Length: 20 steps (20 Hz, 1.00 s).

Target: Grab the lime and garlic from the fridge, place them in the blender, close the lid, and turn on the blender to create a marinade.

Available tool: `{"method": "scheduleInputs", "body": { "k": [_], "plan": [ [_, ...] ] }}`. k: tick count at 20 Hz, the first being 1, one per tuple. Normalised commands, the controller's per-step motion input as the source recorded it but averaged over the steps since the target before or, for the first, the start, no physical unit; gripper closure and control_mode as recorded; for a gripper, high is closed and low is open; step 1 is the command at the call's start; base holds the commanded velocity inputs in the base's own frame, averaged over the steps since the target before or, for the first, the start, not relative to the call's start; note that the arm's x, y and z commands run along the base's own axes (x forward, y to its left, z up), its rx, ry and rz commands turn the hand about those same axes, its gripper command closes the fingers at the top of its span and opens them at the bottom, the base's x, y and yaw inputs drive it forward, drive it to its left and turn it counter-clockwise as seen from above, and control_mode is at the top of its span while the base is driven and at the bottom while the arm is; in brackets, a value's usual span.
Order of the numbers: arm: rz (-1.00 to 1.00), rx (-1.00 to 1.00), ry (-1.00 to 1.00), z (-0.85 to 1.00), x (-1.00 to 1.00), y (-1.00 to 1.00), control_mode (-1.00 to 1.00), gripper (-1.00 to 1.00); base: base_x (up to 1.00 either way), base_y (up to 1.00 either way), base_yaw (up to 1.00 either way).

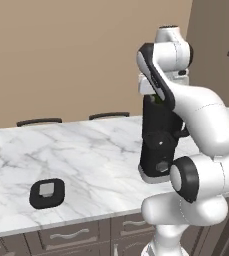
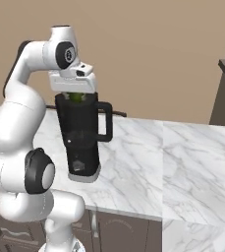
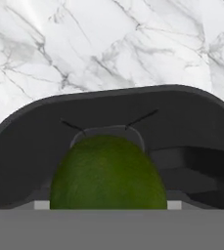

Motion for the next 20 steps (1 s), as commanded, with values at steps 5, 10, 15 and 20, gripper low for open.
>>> {"method": "scheduleInputs", "body": {
  "k": [5, 10, 15, 20],
  "plan": [
    [0.00, 0.00, -0.01, 0.30, 0.12, -0.04, -1.00, -1.00, 0.00, 0.00, 0.00],
    [0.00, 0.00, -0.06, 0.72, 0.00, 0.09, -1.00, -1.00, 0.00, 0.00, 0.00],
    [0.02, 0.03, -0.03, 0.42, -0.57, 0.74, -1.00, -1.00, 0.00, 0.00, 0.00],
    [0.12, 0.02, 0.00, -0.41, -1.00, 1.00, -1.00, -1.00, 0.00, 0.00, 0.00]
  ]
}}
